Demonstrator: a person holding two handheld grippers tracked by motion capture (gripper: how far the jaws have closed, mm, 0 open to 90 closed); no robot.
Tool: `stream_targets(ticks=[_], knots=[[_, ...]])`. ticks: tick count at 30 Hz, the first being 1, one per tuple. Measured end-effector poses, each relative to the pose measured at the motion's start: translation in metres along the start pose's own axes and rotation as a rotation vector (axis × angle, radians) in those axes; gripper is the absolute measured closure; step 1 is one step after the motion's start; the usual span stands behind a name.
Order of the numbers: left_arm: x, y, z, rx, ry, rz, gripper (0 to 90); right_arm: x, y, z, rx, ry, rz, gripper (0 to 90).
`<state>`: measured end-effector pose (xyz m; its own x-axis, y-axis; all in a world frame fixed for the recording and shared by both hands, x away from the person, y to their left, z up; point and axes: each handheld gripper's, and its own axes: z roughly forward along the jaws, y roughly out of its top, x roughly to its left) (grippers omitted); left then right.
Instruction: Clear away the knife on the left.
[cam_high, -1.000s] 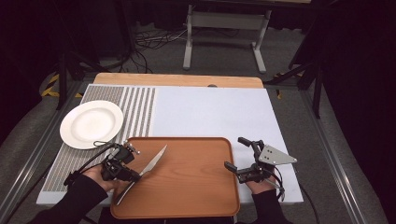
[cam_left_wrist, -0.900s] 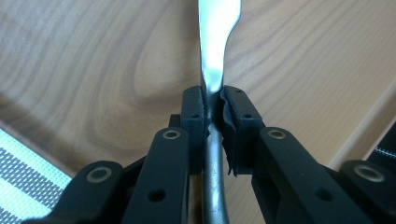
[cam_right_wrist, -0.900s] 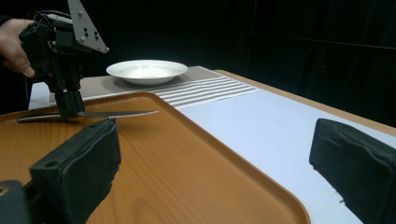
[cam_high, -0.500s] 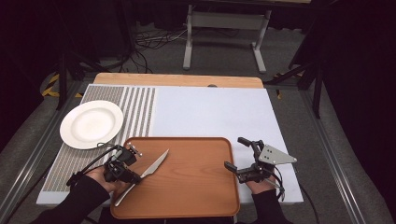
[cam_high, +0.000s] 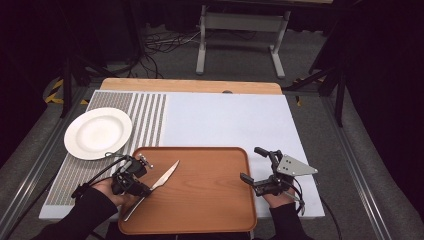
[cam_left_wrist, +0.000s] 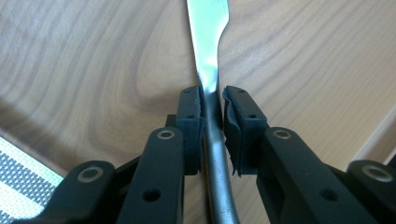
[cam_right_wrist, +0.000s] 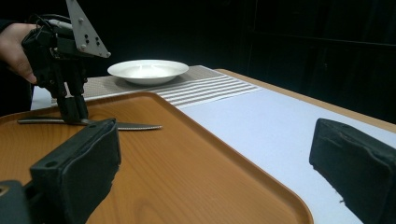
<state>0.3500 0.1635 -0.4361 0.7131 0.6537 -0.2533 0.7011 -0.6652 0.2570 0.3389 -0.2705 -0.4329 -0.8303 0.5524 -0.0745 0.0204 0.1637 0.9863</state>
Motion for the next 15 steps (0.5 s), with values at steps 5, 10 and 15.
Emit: stream_targets(ticks=[5, 10, 15], knots=[[-0.001, 0.000, -0.002, -0.022, 0.003, 0.024, 62.9, 0.000, 0.000, 0.000, -0.001, -0.001, -0.001, 2.4], [-0.003, 0.001, -0.008, -0.055, -0.016, 0.068, 43.3, 0.000, 0.000, 0.000, 0.001, -0.001, -0.001, 2.4], [-0.003, 0.003, -0.012, -0.100, -0.043, 0.107, 26.2, 0.000, 0.000, -0.001, -0.002, -0.001, -0.003, 2.4]])
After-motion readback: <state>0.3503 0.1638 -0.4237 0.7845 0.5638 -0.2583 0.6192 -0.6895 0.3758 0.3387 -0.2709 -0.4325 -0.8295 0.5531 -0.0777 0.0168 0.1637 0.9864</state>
